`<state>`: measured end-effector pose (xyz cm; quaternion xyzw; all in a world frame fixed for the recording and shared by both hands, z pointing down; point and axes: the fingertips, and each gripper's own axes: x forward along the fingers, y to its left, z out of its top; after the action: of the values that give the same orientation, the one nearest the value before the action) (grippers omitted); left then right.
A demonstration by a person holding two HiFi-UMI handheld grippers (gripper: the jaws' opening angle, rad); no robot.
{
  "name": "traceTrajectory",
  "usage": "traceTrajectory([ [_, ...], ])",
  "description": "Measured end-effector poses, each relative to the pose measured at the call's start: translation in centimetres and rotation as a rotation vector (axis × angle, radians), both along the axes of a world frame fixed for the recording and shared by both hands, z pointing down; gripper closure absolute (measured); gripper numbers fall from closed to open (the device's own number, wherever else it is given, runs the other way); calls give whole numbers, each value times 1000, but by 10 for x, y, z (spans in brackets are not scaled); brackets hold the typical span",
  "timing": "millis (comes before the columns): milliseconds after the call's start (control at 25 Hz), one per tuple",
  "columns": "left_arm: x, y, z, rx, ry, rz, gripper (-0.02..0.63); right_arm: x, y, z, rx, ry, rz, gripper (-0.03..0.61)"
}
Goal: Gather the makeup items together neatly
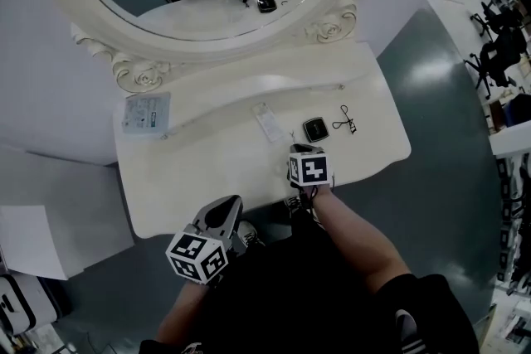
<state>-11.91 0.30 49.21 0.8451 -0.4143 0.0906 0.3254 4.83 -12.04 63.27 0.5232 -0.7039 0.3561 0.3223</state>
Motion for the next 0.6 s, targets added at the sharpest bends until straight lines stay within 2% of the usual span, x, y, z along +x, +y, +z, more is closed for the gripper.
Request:
traceTrajectory([
  [280,-13,-3,7,-20,0,18,606,1,-19,4,8,85,-31,543],
  [600,-14,-11,16,-42,4,43,606,-9,-27,7,1,116,-56,543],
])
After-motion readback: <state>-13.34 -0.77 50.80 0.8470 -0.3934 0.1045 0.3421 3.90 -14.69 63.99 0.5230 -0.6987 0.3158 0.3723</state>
